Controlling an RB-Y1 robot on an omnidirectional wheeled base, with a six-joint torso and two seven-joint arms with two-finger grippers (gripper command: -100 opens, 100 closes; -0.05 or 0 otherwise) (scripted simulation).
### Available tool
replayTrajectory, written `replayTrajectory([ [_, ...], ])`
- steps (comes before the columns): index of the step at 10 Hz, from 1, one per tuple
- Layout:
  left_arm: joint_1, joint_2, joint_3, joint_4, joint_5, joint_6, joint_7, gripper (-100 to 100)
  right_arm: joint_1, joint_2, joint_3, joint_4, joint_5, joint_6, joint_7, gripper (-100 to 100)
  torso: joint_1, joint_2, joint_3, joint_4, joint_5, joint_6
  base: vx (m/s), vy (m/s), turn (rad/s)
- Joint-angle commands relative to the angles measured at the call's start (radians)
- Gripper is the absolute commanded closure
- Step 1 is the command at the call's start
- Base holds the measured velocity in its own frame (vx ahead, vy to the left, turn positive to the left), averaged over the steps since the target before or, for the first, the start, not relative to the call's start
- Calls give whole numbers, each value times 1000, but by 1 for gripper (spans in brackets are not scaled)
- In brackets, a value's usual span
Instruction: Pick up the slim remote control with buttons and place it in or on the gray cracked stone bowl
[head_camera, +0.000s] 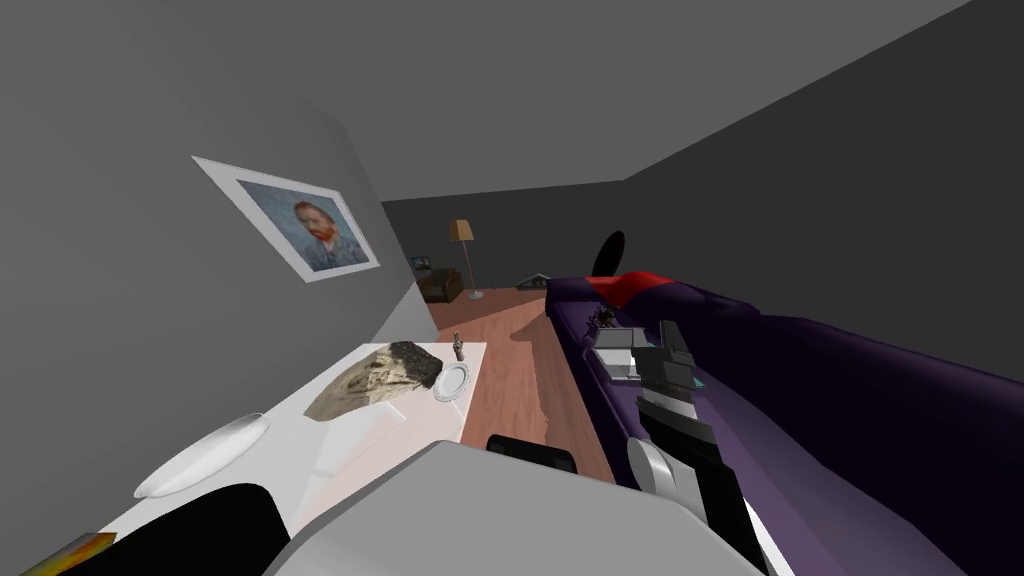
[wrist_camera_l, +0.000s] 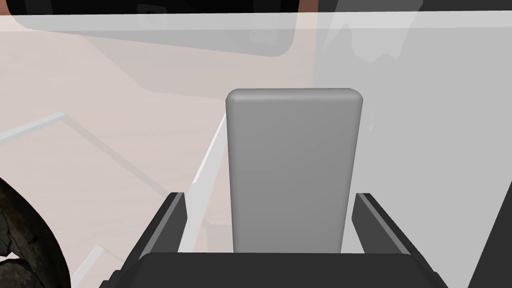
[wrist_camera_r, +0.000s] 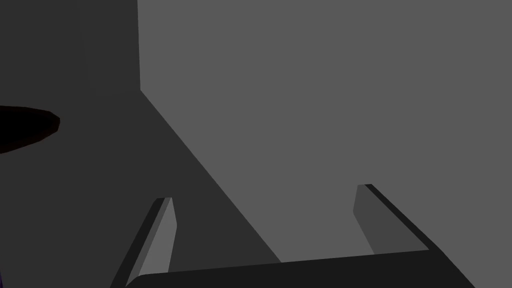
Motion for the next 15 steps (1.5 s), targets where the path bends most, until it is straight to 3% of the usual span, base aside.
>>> replayTrajectory([
  [1,19,-50,7,50,20,-37,-49,-100,0,0,0,0,0,0,0,0,0,0,0,0,0,0,28,45,-180],
  [2,19,-78,7,57,20,-37,-49,-100,0,0,0,0,0,0,0,0,0,0,0,0,0,0,28,45,-88],
  [3,39,-113,16,101,37,-66,-93,-100,0,0,0,0,0,0,0,0,0,0,0,0,0,0,39,49,-142],
  [4,39,-138,16,101,37,-66,-93,-100,0,0,0,0,0,0,0,0,0,-1,0,0,0,0,26,50,-104],
  [5,60,-175,26,145,54,-94,-134,-100,0,0,0,0,0,0,0,0,0,0,0,0,0,0,26,53,-198],
  [6,60,-198,26,145,54,-94,-137,-100,0,0,0,0,0,0,0,0,0,0,0,0,0,0,17,56,-89],
  [7,80,-230,36,183,71,-123,-180,-100,0,0,0,0,0,0,0,0,0,0,0,0,0,0,15,66,-187],
  [8,80,-257,36,188,71,-123,-181,-100,0,0,0,0,0,0,0,0,1,0,0,0,0,1,19,58,-82],
  [9,85,-239,39,172,68,-118,-178,-100,0,0,0,0,0,0,0,0,0,0,0,0,0,0,8,20,2],
  [10,86,-242,39,172,69,-119,-182,100,0,0,0,0,0,0,0,0,-1,0,0,0,0,0,0,0,0],
  [14,87,-242,39,172,69,-118,-182,100,0,0,0,0,0,0,0,0,-3,1,1,0,-1,0,0,0,0],
  [15,87,-242,39,172,69,-118,-182,0,0,0,0,0,0,0,0,0,-3,1,1,0,-1,0,0,0,0],
])
